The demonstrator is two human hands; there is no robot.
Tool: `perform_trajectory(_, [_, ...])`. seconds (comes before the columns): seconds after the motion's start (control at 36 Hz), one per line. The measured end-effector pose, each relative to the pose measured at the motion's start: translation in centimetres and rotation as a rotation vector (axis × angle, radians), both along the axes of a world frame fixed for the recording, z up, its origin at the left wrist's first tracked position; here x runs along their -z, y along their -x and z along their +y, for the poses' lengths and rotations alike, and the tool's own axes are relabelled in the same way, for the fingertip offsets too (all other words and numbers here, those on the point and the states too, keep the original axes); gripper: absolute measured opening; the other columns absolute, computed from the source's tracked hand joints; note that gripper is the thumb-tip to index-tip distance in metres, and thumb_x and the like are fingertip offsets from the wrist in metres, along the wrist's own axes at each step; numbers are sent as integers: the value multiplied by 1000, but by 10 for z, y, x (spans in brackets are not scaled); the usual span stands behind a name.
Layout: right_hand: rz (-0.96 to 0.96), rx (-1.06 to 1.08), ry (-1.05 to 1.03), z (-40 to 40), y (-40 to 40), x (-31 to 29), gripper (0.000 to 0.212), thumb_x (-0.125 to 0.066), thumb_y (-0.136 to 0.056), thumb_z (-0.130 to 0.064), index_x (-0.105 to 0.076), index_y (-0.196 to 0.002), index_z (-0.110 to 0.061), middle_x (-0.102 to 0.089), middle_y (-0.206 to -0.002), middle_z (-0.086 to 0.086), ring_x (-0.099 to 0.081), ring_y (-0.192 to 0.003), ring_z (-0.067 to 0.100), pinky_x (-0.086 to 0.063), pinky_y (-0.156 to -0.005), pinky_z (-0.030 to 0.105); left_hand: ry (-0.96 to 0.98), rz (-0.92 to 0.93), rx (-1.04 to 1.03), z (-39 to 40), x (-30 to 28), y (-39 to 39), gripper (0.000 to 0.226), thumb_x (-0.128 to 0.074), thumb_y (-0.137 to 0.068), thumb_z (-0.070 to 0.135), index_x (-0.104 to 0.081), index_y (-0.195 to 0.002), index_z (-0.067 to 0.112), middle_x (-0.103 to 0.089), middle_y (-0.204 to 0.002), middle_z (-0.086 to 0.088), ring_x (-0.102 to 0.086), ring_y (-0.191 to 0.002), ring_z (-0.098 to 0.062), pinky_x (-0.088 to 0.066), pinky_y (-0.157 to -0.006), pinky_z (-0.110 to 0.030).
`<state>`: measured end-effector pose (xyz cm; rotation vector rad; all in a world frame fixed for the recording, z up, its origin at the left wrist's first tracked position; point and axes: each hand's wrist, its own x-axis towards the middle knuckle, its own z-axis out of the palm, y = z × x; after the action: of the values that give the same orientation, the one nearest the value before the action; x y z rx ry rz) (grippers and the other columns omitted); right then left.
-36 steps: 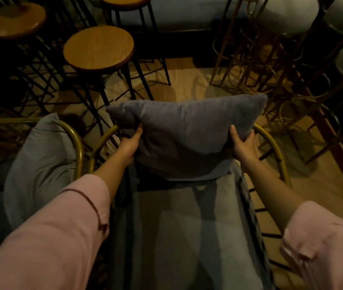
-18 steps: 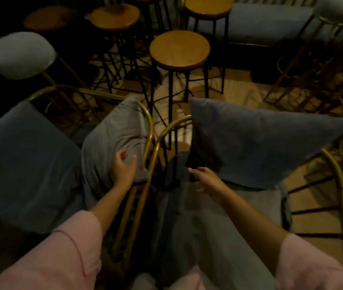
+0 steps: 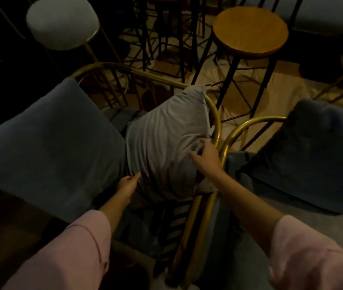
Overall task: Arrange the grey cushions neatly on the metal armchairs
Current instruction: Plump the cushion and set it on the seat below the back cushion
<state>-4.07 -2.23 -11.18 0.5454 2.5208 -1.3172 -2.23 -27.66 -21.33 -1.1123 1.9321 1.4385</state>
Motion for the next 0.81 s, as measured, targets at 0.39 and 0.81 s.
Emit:
perform_trajectory(0.39, [28, 153, -531, -30, 22, 49, 109, -49, -69, -87, -30, -148, -14, -39, -154, 6, -33, -144, 26, 3, -117, 61, 40, -137, -225, -20, 87, 67, 137, -41, -53, 98, -20, -154, 8, -29, -158, -18, -37, -139, -40, -31, -116, -51])
perform_trajectory(0.81, [143, 268, -397, -43, 24, 29, 28, -66, -88, -27, -63, -113, -14, -68, -108, 7, -61, -107, 29, -47, -93, 49, -73, -59, -202, -26, 57, 58, 81, -48, -88, 66, -46, -142, 4, -49, -145, -17, -51, -128, -37, -42, -110, -44])
